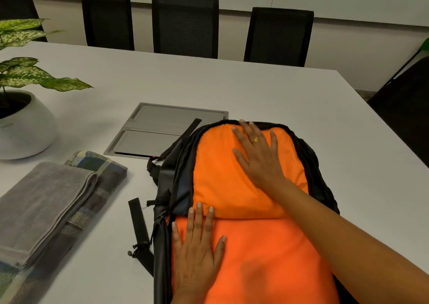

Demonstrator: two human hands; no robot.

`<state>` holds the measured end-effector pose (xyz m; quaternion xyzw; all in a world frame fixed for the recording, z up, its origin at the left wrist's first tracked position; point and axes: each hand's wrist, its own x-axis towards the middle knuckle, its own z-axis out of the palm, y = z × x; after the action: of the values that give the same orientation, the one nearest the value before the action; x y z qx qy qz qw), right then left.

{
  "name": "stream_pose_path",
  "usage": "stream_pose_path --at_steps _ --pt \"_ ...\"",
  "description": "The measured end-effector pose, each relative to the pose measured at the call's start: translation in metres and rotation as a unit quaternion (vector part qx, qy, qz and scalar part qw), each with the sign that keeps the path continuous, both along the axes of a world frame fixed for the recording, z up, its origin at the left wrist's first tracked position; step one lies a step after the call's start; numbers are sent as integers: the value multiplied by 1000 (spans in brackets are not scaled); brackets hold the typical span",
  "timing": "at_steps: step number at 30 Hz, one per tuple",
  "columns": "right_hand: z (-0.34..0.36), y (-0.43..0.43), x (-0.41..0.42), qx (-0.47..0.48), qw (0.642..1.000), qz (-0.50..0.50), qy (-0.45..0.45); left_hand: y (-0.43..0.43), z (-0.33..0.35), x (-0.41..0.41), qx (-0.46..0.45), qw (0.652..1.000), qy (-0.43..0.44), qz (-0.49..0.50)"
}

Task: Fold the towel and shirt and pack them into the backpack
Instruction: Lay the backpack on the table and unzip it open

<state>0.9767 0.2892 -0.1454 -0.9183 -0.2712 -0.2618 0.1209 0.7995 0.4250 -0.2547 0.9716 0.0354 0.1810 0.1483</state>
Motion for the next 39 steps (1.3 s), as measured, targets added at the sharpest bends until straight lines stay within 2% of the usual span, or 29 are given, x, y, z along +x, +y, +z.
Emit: stream_pose_path --at_steps 2,6,8,12,19,26,34,39 --pt "0 -4 -20 -24 997 69 -24 0 0 0 1 1000 2 -1" --pt "-19 -18 -50 -181 962 195 -65 0 -1 -1 -1 1000 7 2" --pt "-29 -25 -52 -241 949 198 -47 0 -1 -1 2 1000 12 4" --pt "-24 -23 -44 -295 943 155 5 0 -2 -2 10 1000 18 5" --pt "-16 -22 -18 -297 943 114 100 0 -3 -2 16 1000 25 -7" --pt "-22 -22 -9 -271 946 87 158 -1 -4 0 15 1000 24 -9" --pt "-21 -17 -31 -262 955 57 125 -2 -3 0 20 999 18 -18" --pt "-30 -20 -69 -216 970 -11 111 -1 0 0 9 1000 12 -23"
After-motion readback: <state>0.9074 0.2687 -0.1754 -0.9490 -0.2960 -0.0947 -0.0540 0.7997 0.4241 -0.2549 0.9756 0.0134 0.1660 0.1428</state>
